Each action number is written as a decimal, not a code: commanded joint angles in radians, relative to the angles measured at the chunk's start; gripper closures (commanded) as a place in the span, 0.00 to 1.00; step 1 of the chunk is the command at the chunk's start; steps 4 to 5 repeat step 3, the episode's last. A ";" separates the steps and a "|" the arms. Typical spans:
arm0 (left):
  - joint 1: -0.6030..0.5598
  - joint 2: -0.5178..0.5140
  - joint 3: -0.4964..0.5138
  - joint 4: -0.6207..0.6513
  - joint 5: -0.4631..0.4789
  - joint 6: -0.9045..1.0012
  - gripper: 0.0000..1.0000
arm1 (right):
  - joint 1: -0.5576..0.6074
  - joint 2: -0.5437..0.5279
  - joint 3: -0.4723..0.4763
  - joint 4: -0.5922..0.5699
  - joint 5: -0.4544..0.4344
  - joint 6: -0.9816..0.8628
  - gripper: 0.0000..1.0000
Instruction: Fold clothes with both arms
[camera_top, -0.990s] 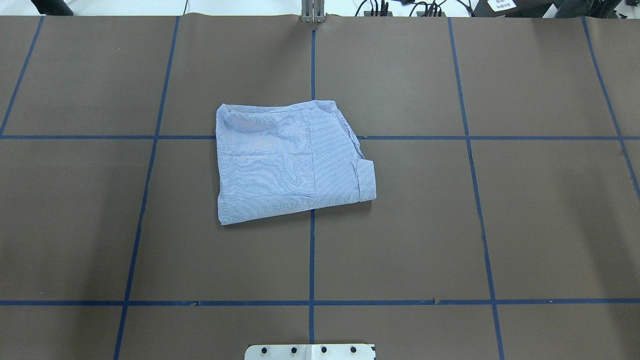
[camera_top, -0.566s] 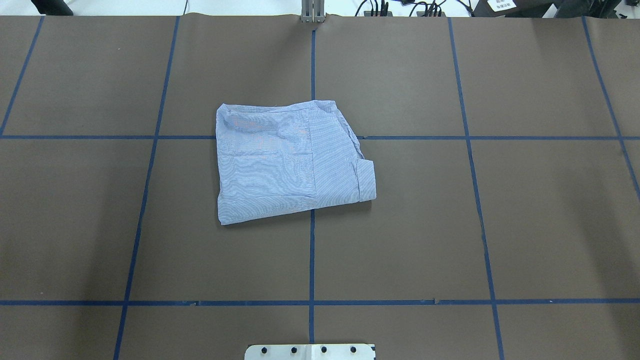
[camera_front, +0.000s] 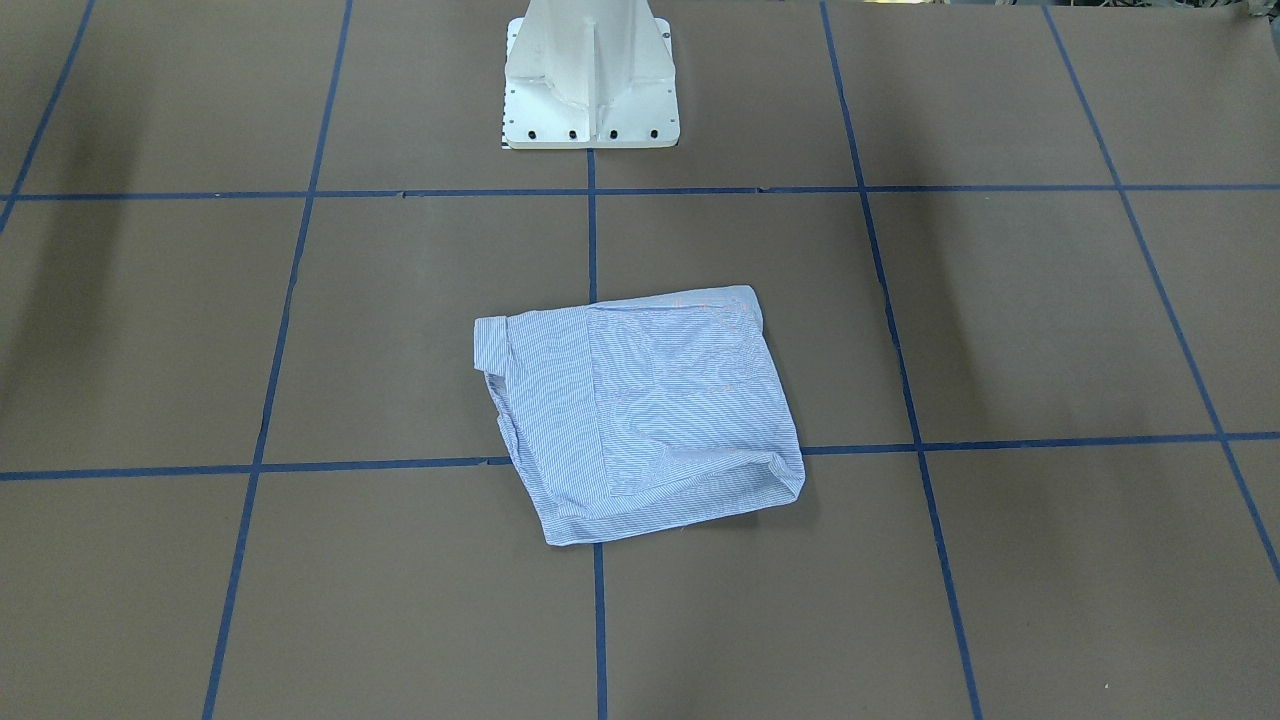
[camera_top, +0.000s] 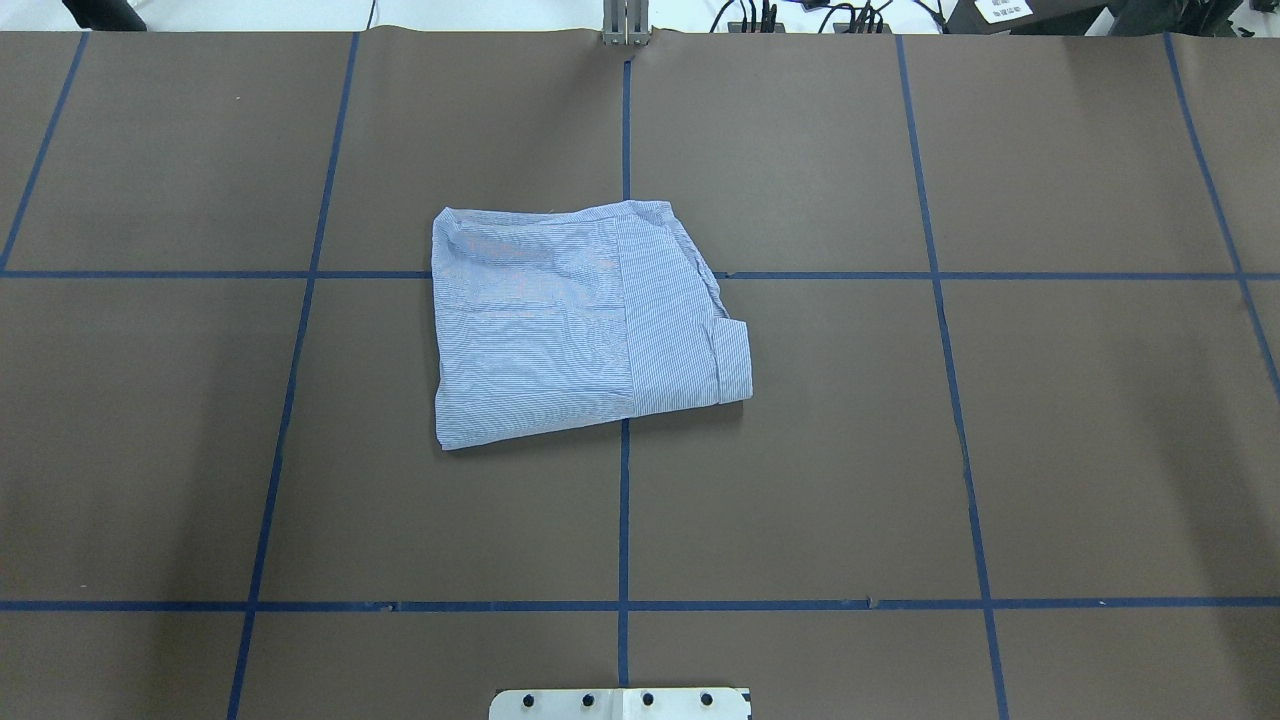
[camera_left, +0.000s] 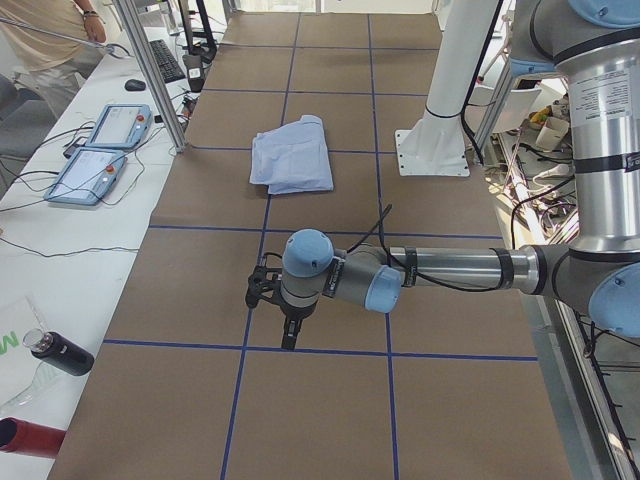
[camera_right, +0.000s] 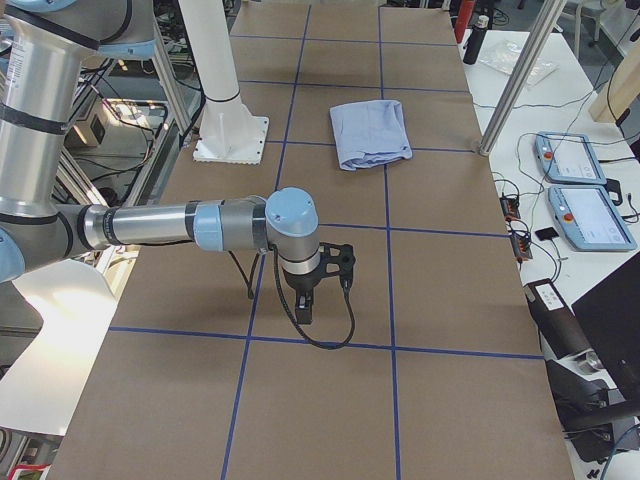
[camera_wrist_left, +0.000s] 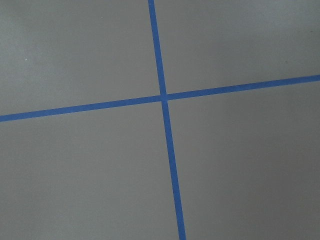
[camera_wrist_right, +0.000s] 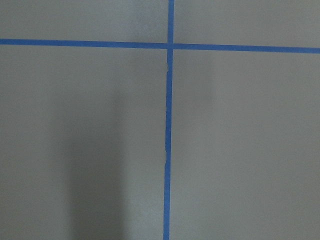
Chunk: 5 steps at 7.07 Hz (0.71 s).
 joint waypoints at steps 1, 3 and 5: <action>-0.001 0.000 -0.001 0.000 0.000 0.001 0.00 | 0.000 -0.001 0.000 0.000 0.000 0.000 0.00; -0.001 0.000 -0.004 -0.003 0.000 0.001 0.00 | 0.000 -0.001 0.000 0.000 0.000 0.000 0.00; -0.001 0.000 -0.004 -0.003 0.000 0.001 0.00 | 0.000 -0.001 0.000 0.000 0.000 0.000 0.00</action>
